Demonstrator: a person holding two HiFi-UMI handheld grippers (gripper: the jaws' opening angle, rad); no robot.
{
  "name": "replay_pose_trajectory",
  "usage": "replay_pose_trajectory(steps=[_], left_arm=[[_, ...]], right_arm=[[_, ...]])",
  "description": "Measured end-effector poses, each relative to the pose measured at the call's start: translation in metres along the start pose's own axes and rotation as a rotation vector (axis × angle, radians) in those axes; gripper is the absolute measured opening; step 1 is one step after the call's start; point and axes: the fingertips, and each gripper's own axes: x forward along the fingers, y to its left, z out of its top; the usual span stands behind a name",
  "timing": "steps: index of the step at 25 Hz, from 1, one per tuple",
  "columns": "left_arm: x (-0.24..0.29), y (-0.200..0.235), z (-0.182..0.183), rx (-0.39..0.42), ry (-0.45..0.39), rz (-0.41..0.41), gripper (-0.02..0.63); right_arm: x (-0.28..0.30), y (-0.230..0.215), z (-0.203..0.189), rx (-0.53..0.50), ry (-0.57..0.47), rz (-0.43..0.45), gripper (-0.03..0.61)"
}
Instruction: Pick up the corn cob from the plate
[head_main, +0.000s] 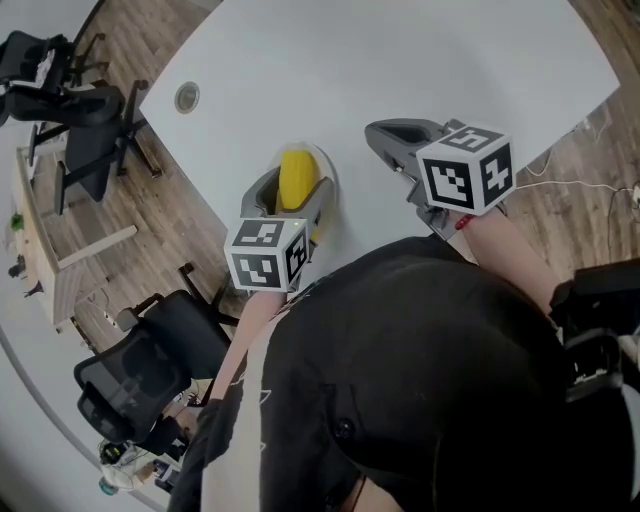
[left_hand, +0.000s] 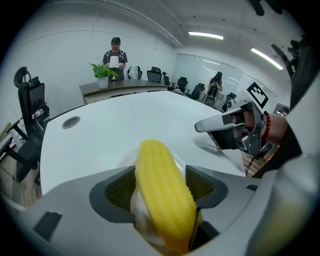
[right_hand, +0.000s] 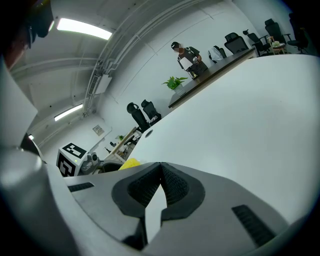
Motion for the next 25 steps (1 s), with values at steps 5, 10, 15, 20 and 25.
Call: replay_pose_trajectory(steps=[5, 10, 15, 20, 25], left_arm=[[-0.002, -0.001, -0.002, 0.03, -0.015, -0.016, 0.31], [-0.007, -0.006, 0.002, 0.1, -0.062, -0.07, 0.311], [-0.022, -0.003, 0.004, 0.095, -0.153, -0.152, 0.31], [-0.033, 0.012, 0.002, -0.026, -0.23, -0.229, 0.31], [-0.039, 0.013, 0.005, -0.03, -0.245, -0.303, 0.298]], right_arm=[[0.002, 0.016, -0.009, -0.012, -0.004, -0.001, 0.015], [0.004, 0.036, -0.022, -0.012, -0.006, -0.017, 0.015], [0.002, 0.056, -0.033, -0.008, -0.048, -0.077, 0.015], [-0.011, 0.07, -0.051, 0.022, -0.094, -0.156, 0.015], [-0.029, 0.084, -0.067, 0.059, -0.153, -0.228, 0.015]])
